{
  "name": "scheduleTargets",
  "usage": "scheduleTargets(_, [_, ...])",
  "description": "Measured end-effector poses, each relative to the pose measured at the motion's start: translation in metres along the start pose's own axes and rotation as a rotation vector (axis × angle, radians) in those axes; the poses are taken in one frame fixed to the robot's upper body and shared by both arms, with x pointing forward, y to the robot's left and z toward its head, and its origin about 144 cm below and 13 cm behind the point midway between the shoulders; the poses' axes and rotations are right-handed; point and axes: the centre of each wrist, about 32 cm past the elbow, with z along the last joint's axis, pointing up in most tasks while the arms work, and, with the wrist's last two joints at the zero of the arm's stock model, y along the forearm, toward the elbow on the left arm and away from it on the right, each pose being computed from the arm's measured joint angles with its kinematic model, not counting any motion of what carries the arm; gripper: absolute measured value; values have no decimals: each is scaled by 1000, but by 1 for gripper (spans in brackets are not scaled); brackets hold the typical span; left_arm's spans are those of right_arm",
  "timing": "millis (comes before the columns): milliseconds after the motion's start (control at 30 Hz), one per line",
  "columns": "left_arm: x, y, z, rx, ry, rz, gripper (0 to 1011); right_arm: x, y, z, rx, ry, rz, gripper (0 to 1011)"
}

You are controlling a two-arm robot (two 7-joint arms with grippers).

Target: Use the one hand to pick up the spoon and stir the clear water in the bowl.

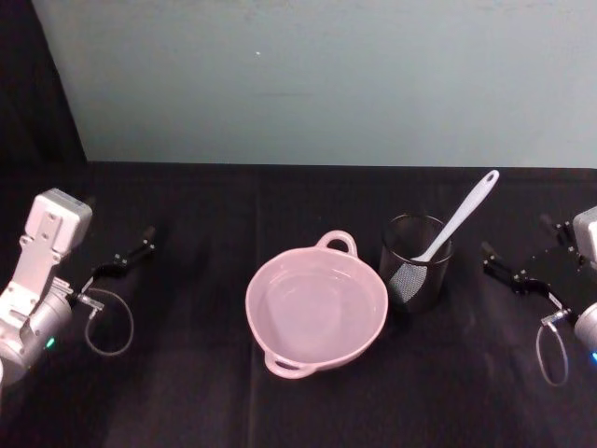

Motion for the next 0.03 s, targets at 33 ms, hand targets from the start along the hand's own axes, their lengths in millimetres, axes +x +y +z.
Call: scheduleTargets(33, [0, 0, 0, 0, 0, 0, 1005, 0, 0, 0, 0, 0, 0, 1003])
